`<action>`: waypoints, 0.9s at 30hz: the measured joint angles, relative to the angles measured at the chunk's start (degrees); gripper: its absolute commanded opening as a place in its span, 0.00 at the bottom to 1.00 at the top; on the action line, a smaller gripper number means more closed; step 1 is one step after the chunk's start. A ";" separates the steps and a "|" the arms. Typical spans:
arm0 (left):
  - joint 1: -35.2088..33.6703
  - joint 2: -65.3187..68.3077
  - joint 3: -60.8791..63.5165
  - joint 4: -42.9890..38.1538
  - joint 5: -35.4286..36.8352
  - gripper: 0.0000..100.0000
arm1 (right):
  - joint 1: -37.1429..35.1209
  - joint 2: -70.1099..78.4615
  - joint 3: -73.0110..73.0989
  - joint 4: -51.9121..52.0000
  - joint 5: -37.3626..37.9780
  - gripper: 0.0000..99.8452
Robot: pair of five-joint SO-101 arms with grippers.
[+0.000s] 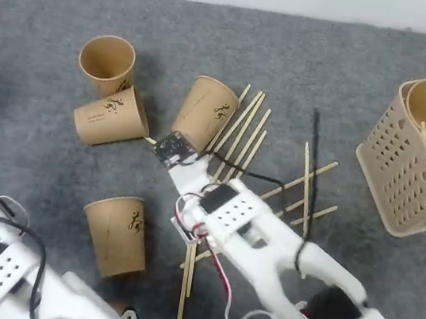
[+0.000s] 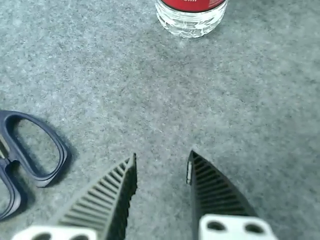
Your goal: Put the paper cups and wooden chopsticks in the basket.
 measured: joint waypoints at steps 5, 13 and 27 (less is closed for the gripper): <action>0.00 0.00 0.00 0.00 0.00 0.17 | -1.23 8.44 -5.36 -0.26 -0.70 0.16; 1.32 -0.09 0.53 0.00 0.00 0.17 | -1.32 10.46 -10.55 3.78 -0.70 0.13; 1.76 -0.09 0.53 0.00 0.00 0.17 | -1.32 13.01 -10.99 4.04 -0.70 0.04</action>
